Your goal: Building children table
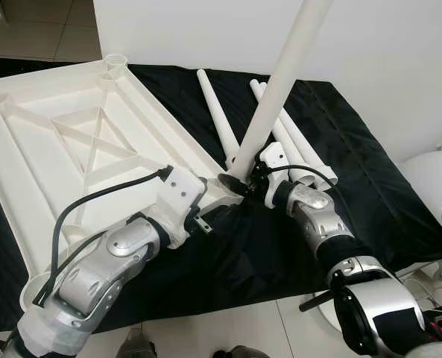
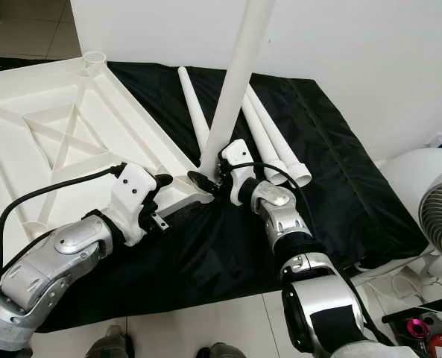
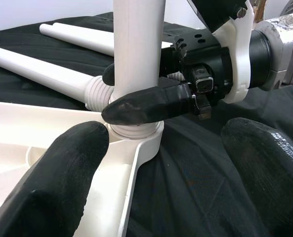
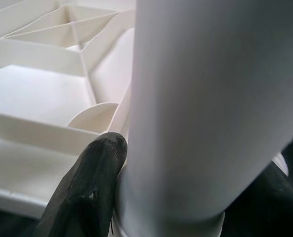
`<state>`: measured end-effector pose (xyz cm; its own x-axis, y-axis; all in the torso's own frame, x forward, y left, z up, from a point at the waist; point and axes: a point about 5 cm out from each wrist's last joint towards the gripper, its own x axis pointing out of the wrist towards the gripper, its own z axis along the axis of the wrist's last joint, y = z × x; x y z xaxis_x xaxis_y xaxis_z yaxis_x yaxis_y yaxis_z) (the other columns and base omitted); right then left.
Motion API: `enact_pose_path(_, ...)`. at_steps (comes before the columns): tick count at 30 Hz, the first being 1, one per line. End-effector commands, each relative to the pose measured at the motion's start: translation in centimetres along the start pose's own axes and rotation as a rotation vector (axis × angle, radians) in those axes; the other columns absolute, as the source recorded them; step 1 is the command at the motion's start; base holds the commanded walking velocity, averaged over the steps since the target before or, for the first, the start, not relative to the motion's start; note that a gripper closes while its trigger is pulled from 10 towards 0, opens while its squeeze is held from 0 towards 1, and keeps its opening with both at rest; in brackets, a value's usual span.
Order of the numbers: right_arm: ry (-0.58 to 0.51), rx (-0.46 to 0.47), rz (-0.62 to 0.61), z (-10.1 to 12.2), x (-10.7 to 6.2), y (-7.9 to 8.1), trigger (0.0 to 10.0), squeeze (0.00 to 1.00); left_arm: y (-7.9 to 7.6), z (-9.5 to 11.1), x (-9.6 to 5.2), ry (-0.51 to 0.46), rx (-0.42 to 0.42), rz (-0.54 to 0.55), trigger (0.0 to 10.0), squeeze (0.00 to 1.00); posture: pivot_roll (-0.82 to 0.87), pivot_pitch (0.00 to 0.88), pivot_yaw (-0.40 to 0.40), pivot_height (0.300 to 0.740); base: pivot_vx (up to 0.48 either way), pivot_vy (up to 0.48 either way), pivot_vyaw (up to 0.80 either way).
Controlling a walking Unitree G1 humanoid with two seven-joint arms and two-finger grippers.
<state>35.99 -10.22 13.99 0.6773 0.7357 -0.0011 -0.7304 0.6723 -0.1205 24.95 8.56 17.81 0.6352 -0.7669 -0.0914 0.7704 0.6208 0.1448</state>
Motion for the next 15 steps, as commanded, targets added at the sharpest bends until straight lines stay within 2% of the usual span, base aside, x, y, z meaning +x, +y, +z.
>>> enact_pose_path(1, 0.036, 0.086, -0.122, -2.0, -0.3, 0.6, 10.0, 0.0, -0.7, -0.1, 0.0, 0.011, 0.004, -0.096, 10.0, 0.0, 0.05, 0.089, -0.137, 0.74, 0.0, 0.0, 0.0)
enact_pose_path(5, -0.007, 0.116, -0.182, -1.9, 0.0, 1.3, 10.0, 0.0, -0.7, -0.1, 0.0, 0.011, 0.0, -0.096, 10.0, 0.0, 0.04, 0.091, -0.135, 0.74, 0.0, 0.0, 0.0)
enact_pose_path(8, -0.021, 0.159, -0.287, -2.0, 0.5, 2.0, 10.0, 0.0, -0.8, -0.1, 0.0, 0.009, -0.004, -0.097, 10.0, 0.0, 0.04, 0.092, -0.136, 0.74, 0.0, 0.0, 0.0)
enact_pose_path(10, -0.021, 0.159, -0.287, -2.0, 0.5, 2.0, 10.0, 0.0, -0.8, -0.1, 0.0, 0.009, -0.004, -0.097, 10.0, 0.0, 0.04, 0.092, -0.136, 0.74, 0.0, 0.0, 0.0)
enact_pose_path(13, -0.009, 0.213, -0.49, -2.0, 1.0, 2.8, 10.0, 0.0, -1.0, -0.2, 0.2, 0.008, -0.006, -0.103, 10.0, 0.0, 0.04, 0.09, -0.142, 0.74, 0.0, 0.0, 0.0)
enact_pose_path(14, -0.009, 0.213, -0.49, -2.0, 1.0, 2.8, 10.0, 0.0, -1.0, -0.2, 0.2, 0.008, -0.006, -0.103, 10.0, 0.0, 0.04, 0.09, -0.142, 0.74, 0.0, 0.0, 0.0)
enact_pose_path(15, -0.01, 0.237, -0.546, -1.9, 1.0, 3.1, 10.0, 0.0, -1.0, -0.2, 0.2, 0.008, -0.006, -0.104, 10.0, 0.0, 0.04, 0.09, -0.142, 0.74, 0.0, 0.0, 0.0)
